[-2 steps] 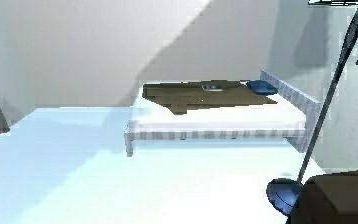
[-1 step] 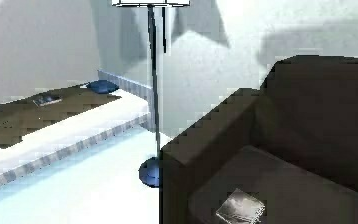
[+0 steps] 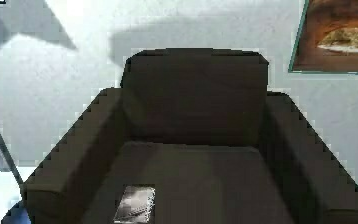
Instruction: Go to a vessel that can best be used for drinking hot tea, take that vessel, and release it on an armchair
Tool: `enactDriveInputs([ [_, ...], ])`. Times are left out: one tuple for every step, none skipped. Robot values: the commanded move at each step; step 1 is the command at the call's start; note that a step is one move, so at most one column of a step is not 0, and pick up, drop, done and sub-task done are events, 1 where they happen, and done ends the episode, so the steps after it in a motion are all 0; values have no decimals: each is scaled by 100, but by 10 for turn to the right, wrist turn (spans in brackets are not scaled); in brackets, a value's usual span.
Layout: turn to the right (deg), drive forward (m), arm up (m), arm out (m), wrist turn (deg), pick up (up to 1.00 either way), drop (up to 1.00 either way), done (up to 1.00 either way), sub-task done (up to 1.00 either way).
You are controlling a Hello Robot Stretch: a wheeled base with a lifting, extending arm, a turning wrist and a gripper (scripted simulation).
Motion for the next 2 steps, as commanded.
enactDriveInputs([
  [-450, 0, 0, 0, 0, 0, 0, 0, 0],
  [-330, 0, 0, 0, 0, 0, 0, 0, 0],
])
